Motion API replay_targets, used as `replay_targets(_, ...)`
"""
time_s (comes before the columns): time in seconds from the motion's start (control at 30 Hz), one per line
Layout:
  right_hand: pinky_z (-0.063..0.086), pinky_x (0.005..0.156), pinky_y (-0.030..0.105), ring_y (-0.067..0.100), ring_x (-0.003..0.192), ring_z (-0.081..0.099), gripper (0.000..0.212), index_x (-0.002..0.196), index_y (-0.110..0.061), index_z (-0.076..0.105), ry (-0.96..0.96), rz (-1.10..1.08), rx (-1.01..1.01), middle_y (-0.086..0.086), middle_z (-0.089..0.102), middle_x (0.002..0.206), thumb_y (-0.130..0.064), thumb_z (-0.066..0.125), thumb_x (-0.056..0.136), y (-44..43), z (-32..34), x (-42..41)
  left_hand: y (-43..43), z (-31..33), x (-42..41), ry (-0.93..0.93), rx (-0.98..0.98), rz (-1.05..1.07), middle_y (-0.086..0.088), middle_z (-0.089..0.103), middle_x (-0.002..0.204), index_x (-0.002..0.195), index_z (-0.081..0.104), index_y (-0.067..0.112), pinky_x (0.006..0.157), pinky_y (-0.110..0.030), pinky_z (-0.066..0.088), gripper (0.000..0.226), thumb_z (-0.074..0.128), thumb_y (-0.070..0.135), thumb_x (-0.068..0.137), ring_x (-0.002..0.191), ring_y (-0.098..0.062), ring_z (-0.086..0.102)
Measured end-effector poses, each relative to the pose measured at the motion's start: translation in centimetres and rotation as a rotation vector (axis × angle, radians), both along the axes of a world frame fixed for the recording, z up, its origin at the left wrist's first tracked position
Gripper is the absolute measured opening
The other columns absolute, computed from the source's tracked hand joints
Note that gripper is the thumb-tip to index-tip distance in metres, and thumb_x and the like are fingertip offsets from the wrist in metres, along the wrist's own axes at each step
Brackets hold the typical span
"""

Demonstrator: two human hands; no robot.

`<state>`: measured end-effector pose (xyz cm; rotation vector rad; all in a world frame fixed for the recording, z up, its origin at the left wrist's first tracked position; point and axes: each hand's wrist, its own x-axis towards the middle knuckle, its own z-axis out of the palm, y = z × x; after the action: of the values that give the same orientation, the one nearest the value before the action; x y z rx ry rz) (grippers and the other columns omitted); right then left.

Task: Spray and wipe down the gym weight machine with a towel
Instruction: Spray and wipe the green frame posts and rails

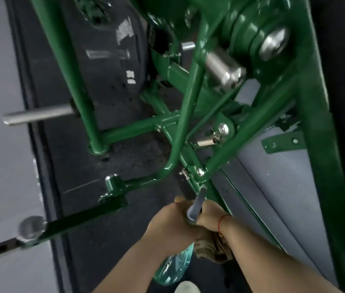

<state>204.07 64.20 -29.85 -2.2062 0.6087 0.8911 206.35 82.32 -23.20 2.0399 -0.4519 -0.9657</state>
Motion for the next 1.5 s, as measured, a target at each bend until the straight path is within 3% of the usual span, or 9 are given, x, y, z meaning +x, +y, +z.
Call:
replay_targets(0.1, 0.05, 0.081, 0.027, 0.016, 0.097, 0.065, 0.072, 0.115, -0.022, 0.064, -0.05, -0.211, 0.022, -0.006, 0.067, 0.103, -0.05, 0.085, 0.052, 1.9, 4.2, -0.8, 2.7, 5.3, -0.5, 0.043, 0.031, 0.085, 0.007, 0.062, 0.067, 0.077, 0.058, 0.028, 0.052, -0.027, 0.043, 0.01, 0.066, 0.033, 0.077, 0.054, -0.011, 0.052)
replay_targets(0.2, 0.056, 0.073, 0.027, 0.017, 0.089, 0.071, 0.105, 0.116, -0.012, 0.069, -0.016, -0.455, 0.089, 0.002, 0.074, 0.103, -0.068, 0.083, 0.027, 3.3, 8.0, -2.6, 5.0, 10.8, -1.7, 0.057, 0.058, 0.144, 0.009, 0.057, 0.061, 0.071, 0.053, 0.03, 0.051, -0.025, 0.04, 0.015, 0.065, 0.035, 0.079, 0.05, -0.01, 0.046)
replay_targets(0.37, 0.059, 0.09, 0.04, 0.025, 0.091, 0.074, 0.109, 0.108, -0.005, 0.072, -0.012, -0.728, 0.273, 0.008, 0.077, 0.098, -0.069, 0.09, 0.022, 6.0, 18.7, -5.7, 7.9, 20.5, -4.0, 0.113, 0.111, 0.176, 0.011, 0.069, 0.079, 0.092, 0.062, 0.032, 0.063, -0.031, 0.051, 0.017, 0.062, 0.039, 0.077, 0.065, -0.011, 0.062)
replay_targets(0.53, 0.051, 0.098, 0.061, 0.045, 0.105, 0.068, 0.081, 0.125, 0.0, 0.058, -0.069, -1.046, 0.686, 0.025, 0.072, 0.111, -0.011, 0.096, 0.053, 10.3, 32.9, -9.1, 10.7, 31.4, -7.5, 0.119, 0.082, 0.3, 0.006, 0.069, 0.08, 0.091, 0.061, 0.035, 0.063, -0.031, 0.05, 0.014, 0.066, 0.042, 0.081, 0.061, -0.012, 0.056)
replay_targets(0.7, 0.05, 0.095, 0.066, 0.048, 0.11, 0.065, 0.066, 0.132, -0.008, 0.053, -0.236, -1.205, 0.99, 0.028, 0.066, 0.122, 0.009, 0.074, 0.072, 13.7, 41.4, -10.9, 13.0, 39.8, -9.3, 0.053, 0.044, 0.349, 0.01, 0.05, 0.054, 0.08, 0.057, 0.03, 0.047, -0.022, 0.035, 0.013, 0.065, 0.02, 0.081, 0.042, -0.008, 0.04)
replay_targets(0.97, 0.05, 0.093, 0.065, 0.048, 0.118, 0.062, 0.097, 0.141, -0.004, 0.047, -0.351, -1.101, 1.213, 0.029, 0.059, 0.134, -0.004, 0.093, 0.055, 16.8, 50.0, -12.5, 16.2, 48.5, -11.6, -0.066, -0.001, 0.368, 0.007, 0.055, 0.06, 0.092, 0.066, 0.028, 0.049, -0.025, 0.039, 0.017, 0.069, 0.017, 0.079, 0.042, -0.008, 0.043)
replay_targets(1.23, 0.055, 0.086, 0.055, 0.046, 0.113, 0.063, 0.047, 0.132, -0.002, 0.052, -0.354, -1.03, 1.246, 0.028, 0.063, 0.126, 0.003, 0.047, 0.085, 15.2, 52.2, -11.5, 15.5, 50.7, -15.1, -0.092, -0.064, 0.469, 0.017, 0.043, 0.044, 0.067, 0.049, 0.03, 0.046, -0.022, 0.033, 0.032, 0.068, 0.007, 0.079, 0.04, -0.005, 0.034)
replay_targets(1.3, 0.056, 0.085, 0.053, 0.045, 0.113, 0.062, 0.045, 0.128, 0.0, 0.054, -0.354, -0.947, 1.235, 0.027, 0.062, 0.124, 0.01, 0.042, 0.085, 15.1, 52.3, -11.8, 15.7, 51.0, -16.4, -0.074, -0.101, 0.543, 0.017, 0.05, 0.05, 0.075, 0.06, 0.026, 0.044, -0.02, 0.034, 0.024, 0.068, 0.004, 0.08, 0.04, -0.004, 0.036)
replay_targets(1.5, 0.054, 0.097, 0.055, 0.043, 0.116, 0.064, 0.069, 0.131, 0.001, 0.055, -0.385, -0.682, 1.217, 0.027, 0.064, 0.126, 0.008, 0.076, 0.066, 18.1, 52.6, -12.9, 18.3, 51.8, -17.3, -0.131, -0.081, 0.705, 0.015, 0.048, 0.054, 0.08, 0.056, 0.032, 0.045, -0.024, 0.037, 0.026, 0.071, 0.012, 0.081, 0.043, -0.007, 0.04)
